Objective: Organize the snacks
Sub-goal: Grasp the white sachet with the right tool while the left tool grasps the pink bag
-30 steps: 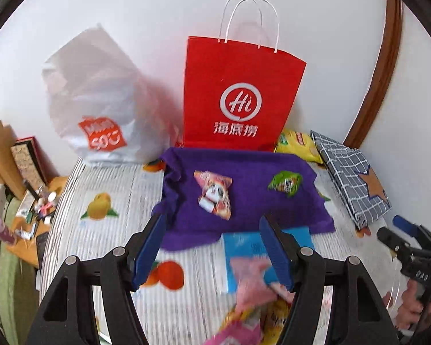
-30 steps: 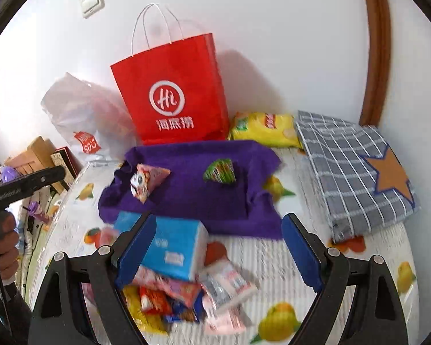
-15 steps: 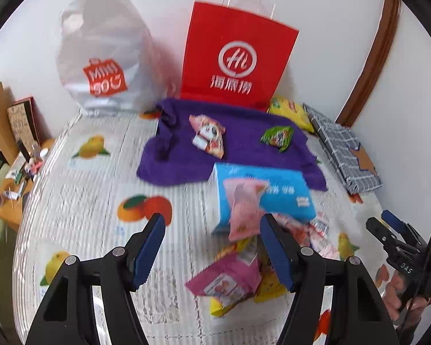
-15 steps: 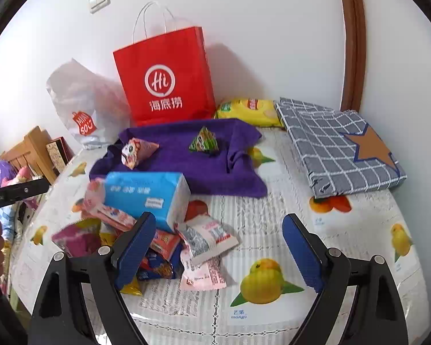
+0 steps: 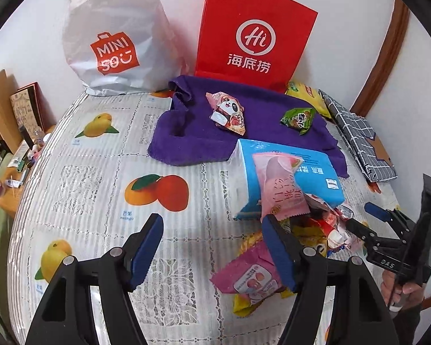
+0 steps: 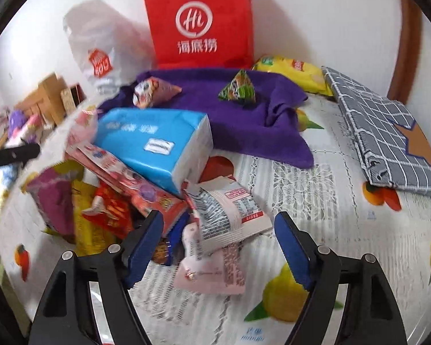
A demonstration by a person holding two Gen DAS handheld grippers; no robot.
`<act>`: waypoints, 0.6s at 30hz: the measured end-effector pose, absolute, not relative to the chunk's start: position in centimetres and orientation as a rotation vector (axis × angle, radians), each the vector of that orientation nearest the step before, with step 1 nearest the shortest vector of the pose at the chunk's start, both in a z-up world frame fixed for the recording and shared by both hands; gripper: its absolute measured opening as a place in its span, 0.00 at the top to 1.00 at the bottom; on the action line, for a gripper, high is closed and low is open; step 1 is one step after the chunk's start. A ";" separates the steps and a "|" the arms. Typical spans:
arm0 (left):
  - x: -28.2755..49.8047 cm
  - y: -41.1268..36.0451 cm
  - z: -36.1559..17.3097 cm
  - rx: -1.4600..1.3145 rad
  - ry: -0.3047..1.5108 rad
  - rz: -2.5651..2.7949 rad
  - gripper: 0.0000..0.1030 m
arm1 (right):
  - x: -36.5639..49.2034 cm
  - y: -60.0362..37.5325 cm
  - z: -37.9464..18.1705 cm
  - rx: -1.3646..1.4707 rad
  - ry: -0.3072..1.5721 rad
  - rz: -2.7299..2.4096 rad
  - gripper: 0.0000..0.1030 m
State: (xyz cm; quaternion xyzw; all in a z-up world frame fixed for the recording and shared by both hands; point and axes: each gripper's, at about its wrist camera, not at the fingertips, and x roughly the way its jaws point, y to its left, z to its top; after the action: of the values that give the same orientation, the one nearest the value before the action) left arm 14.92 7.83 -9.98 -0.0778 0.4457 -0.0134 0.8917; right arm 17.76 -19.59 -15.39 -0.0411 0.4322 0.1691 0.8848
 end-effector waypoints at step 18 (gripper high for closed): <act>16.1 8.3 -10.9 -0.167 0.945 -0.022 0.32 | 22.5 -20.0 -18.7 -0.083 0.976 0.327 0.39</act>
State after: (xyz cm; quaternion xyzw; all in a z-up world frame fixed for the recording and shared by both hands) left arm 16.08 8.31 -10.88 -0.0803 0.4548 -0.0105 0.8869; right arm 22.47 -19.97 -18.73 -0.0398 0.4667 0.1565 0.8695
